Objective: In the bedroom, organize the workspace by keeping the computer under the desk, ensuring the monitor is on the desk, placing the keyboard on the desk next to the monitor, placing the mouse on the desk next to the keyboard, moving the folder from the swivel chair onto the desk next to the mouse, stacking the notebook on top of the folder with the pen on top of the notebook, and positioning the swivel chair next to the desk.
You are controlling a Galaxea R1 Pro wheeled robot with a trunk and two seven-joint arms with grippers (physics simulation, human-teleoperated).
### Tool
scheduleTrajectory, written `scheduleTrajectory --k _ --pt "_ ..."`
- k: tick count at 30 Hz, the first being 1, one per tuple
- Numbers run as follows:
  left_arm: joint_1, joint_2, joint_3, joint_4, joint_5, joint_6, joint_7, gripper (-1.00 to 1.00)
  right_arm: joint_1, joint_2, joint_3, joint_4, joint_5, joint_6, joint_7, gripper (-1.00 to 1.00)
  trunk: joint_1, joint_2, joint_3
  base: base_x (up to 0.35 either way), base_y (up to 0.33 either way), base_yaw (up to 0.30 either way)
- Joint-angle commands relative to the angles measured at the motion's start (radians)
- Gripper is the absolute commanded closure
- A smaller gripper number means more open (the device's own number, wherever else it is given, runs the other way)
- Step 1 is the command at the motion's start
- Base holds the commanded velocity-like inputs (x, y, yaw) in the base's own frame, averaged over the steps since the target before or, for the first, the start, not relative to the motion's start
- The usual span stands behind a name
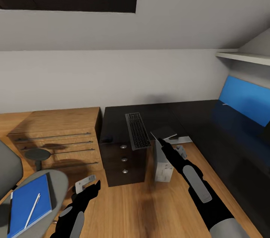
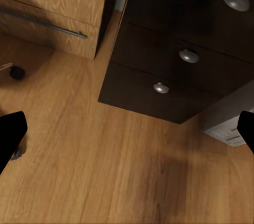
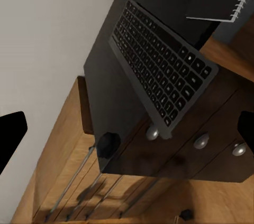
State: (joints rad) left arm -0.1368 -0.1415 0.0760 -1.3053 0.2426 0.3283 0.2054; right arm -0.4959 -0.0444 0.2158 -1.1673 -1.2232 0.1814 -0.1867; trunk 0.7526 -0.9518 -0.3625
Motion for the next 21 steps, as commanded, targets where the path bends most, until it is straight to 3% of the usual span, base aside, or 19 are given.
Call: scheduleTrajectory --k 1,10,15,19,21 --pt "-0.001 -0.001 0.001 -0.002 0.011 0.005 0.005 -1.0 0.02 -0.002 0.003 -0.033 -0.009 0.001 -0.015 -1.0 0.004 -0.008 -0.004 0.0 0.0 0.0" --pt "-0.001 -0.001 0.001 -0.001 0.011 0.005 0.005 -1.0 0.043 -0.011 0.007 -0.031 -0.022 0.004 -0.019 -1.0 0.039 -0.071 -0.033 0.0 0.0 0.0" --pt "-0.001 -0.001 0.001 -0.001 0.011 0.005 0.005 -1.0 0.045 -0.022 0.033 -0.03 -0.035 0.004 -0.015 -1.0 0.058 -0.106 -0.048 0.0 0.0 0.0" --pt "-0.001 -0.001 0.001 0.0 0.011 0.005 0.005 -1.0 0.045 -0.06 0.08 -0.042 -0.104 0.005 0.005 -1.0 0.073 -0.134 -0.061 0.0 0.0 0.0" --pt "0.0 -0.001 0.001 0.0 0.011 0.005 0.005 -1.0 0.045 -0.1 0.106 -0.057 -0.181 0.005 0.052 -1.0 0.081 -0.148 -0.067 0.0 0.0 0.0"
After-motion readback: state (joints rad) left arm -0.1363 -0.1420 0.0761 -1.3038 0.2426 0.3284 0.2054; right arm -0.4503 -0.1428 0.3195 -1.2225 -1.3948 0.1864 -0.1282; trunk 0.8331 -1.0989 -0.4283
